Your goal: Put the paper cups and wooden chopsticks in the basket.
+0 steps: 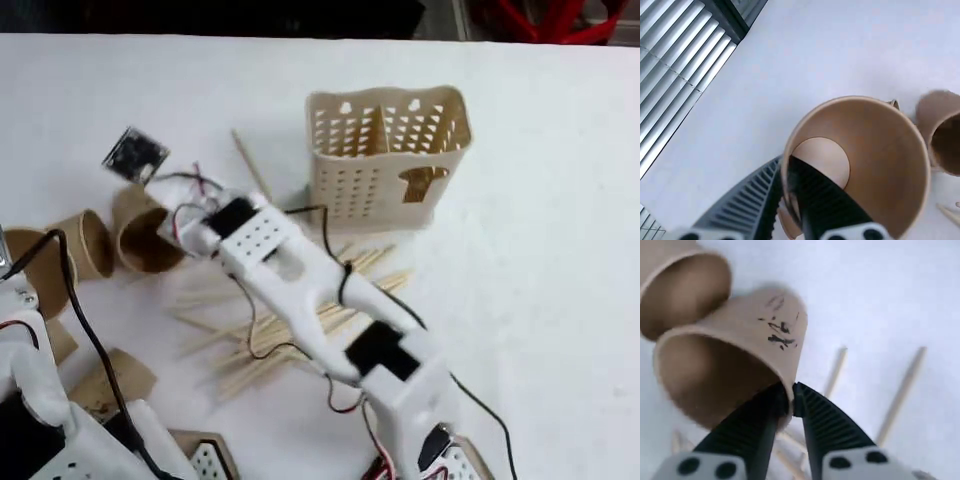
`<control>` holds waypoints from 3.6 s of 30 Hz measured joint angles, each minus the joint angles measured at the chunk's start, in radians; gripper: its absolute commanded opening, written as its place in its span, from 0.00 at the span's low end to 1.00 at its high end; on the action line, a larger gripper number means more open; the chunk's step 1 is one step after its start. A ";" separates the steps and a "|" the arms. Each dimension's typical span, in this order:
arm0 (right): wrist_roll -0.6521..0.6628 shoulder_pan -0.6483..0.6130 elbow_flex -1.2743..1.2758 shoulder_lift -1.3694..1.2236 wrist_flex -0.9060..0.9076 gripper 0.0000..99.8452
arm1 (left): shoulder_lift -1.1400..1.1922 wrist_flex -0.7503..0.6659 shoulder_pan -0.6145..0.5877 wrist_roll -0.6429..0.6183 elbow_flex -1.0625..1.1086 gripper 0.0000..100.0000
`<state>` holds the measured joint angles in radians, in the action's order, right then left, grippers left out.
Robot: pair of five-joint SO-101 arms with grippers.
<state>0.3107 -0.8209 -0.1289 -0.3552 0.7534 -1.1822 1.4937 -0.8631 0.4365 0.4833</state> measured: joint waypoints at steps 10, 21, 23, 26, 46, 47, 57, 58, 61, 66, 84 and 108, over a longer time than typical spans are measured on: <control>0.000 0.087 0.000 0.328 0.207 0.02 | 0.000 0.000 0.000 0.000 0.000 0.02; 0.003 0.204 0.000 0.681 0.279 0.02 | 0.000 0.000 0.000 0.000 0.000 0.02; 0.003 0.235 -0.005 0.724 0.279 0.02 | 0.000 0.000 0.000 0.000 0.000 0.02; 0.003 0.295 -0.006 0.773 0.279 0.02 | 0.000 0.000 0.000 0.000 0.000 0.02; -0.008 0.761 -0.006 0.643 0.206 0.02 | 0.000 0.000 0.000 0.000 0.000 0.02; -0.021 0.769 -0.006 0.620 0.204 0.02 | 0.000 0.000 0.000 0.000 0.000 0.02; -0.109 0.832 -0.006 0.488 0.218 0.02 | 0.000 0.000 0.000 -0.002 0.000 0.02; -0.110 0.832 -0.006 0.485 0.229 0.02 | 0.000 0.000 0.000 -0.002 0.000 0.02; -0.110 0.827 -0.006 0.486 0.272 0.08 | 0.000 0.000 0.014 -0.002 0.000 0.02; -0.110 0.829 -0.006 0.548 0.356 0.15 | 0.000 0.000 0.077 -0.035 0.000 0.02; -0.183 0.908 0.316 0.783 0.503 0.02 | 0.002 -0.091 0.724 -0.365 -0.255 0.02; -0.462 1.097 0.878 0.783 -0.138 0.02 | 0.575 -0.669 1.336 -0.373 -0.313 0.02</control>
<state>-0.1511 0.2762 0.7488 0.4273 0.6153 -0.6068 0.8247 0.4733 0.0637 0.1703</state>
